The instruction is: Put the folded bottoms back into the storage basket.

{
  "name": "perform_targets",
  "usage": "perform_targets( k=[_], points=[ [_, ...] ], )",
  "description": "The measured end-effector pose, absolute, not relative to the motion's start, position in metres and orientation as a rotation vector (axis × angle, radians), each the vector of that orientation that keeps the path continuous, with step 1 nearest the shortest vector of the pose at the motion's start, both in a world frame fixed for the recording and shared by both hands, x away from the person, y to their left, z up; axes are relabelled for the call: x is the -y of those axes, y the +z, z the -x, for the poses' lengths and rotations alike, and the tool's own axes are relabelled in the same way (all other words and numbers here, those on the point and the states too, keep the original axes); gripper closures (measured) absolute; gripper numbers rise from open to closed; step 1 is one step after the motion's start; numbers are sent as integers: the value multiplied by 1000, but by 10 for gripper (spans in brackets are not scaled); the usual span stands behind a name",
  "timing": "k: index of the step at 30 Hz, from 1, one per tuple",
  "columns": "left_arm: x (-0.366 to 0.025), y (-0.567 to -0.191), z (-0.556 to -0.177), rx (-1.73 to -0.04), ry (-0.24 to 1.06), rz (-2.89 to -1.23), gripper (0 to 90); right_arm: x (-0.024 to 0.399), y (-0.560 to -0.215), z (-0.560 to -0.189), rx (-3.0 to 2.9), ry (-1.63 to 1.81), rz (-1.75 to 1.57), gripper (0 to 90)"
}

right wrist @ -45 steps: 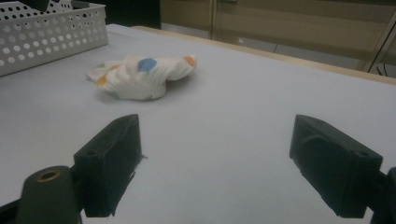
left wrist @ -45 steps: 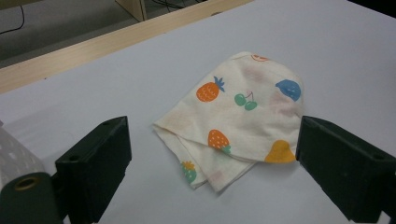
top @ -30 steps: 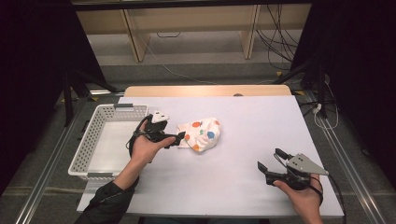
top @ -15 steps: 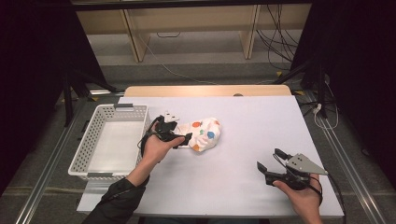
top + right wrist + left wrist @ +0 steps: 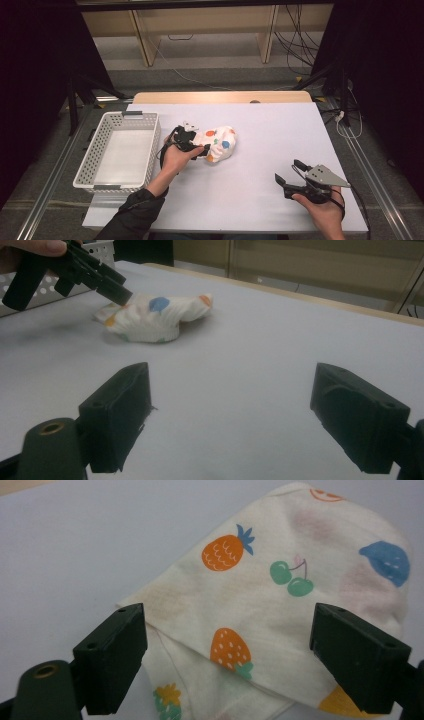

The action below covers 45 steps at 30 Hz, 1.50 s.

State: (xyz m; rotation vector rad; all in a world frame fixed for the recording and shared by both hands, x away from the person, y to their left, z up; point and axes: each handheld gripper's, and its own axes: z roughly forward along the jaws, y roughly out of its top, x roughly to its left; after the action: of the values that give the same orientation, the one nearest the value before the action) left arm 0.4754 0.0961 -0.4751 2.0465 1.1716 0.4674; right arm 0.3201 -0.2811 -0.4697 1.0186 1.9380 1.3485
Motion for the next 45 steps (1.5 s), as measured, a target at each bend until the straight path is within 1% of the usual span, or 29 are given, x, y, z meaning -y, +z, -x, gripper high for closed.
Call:
perform_targets(
  k=[6,14,17,19,20,23,24,25,26,27,28,29,30,32,33,34,35,36,37,38,39,41,42,43,44,45],
  points=[
    [-96,-487,-480,-1207,460,-2057,138,281,-470,-320,-1941,1348,-1021,172],
    [-94,-495,-482,-1209,435,-2070,134,281,-470,-320,-1948,1344,-1026,171],
    [-94,-497,-482,-1204,433,-2065,118,281,-470,-320,-1949,1342,-1027,171],
    [-93,-497,-483,-1173,439,-2075,125,281,-470,-320,-1953,1337,-1031,172],
    [-93,-497,-483,-1145,432,-2083,163,281,-471,-320,-1957,1332,-1028,171],
    [-92,-498,-483,-1143,435,-2070,167,281,-471,-320,-1963,1324,-1029,171],
    [-91,-498,-483,-1136,429,-2065,182,280,-471,-320,-1962,1328,-1032,171],
    [-90,-498,-482,-1136,429,-2056,235,280,-471,-320,-1964,1327,-1034,171],
    [-90,-498,-481,-1139,434,-2053,258,280,-472,-321,-1959,1333,-1032,171],
    [-89,-498,-481,-1141,433,-2045,301,280,-472,-321,-1959,1335,-1033,172],
    [-88,-497,-480,-1146,436,-2041,395,280,-472,-321,-1960,1333,-1032,171],
    [-88,-497,-480,-1153,438,-2036,455,280,-472,-321,-1960,1335,-1033,171],
    [-86,-496,-480,-1164,452,-2029,494,280,-472,-321,-1963,1331,-1035,171],
    [-86,-496,-480,-1168,455,-2034,538,280,-472,-321,-1964,1331,-1035,171],
    [-85,-495,-479,-1170,459,-2038,538,280,-472,-321,-1964,1331,-1035,171],
    [-84,-495,-479,-1173,462,-2041,586,280,-472,-321,-1963,1332,-1033,171],
    [-83,-494,-479,-1171,463,-2047,586,280,-472,-321,-1963,1332,-1033,171],
    [-82,-494,-479,-1172,460,-2051,645,280,-473,-321,-1969,1325,-1035,172],
    [-82,-494,-479,-1170,459,-2053,645,280,-473,-321,-1969,1325,-1035,172],
    [-81,-493,-479,-1169,459,-2055,690,280,-473,-321,-1968,1329,-1034,171],
    [-80,-493,-479,-1170,455,-2060,690,280,-473,-321,-1968,1329,-1034,171],
    [-80,-492,-480,-1177,450,-2061,723,280,-473,-321,-1971,1323,-1037,171],
    [-80,-492,-481,-1178,446,-2062,766,280,-473,-321,-1973,1325,-1037,171],
    [-80,-492,-481,-1177,444,-2062,766,280,-473,-321,-1973,1325,-1037,171],
    [-79,-492,-481,-1176,439,-2061,796,280,-473,-321,-1975,1325,-1040,171],
    [-79,-492,-481,-1177,438,-2058,796,280,-473,-321,-1975,1325,-1040,171]
  ],
)
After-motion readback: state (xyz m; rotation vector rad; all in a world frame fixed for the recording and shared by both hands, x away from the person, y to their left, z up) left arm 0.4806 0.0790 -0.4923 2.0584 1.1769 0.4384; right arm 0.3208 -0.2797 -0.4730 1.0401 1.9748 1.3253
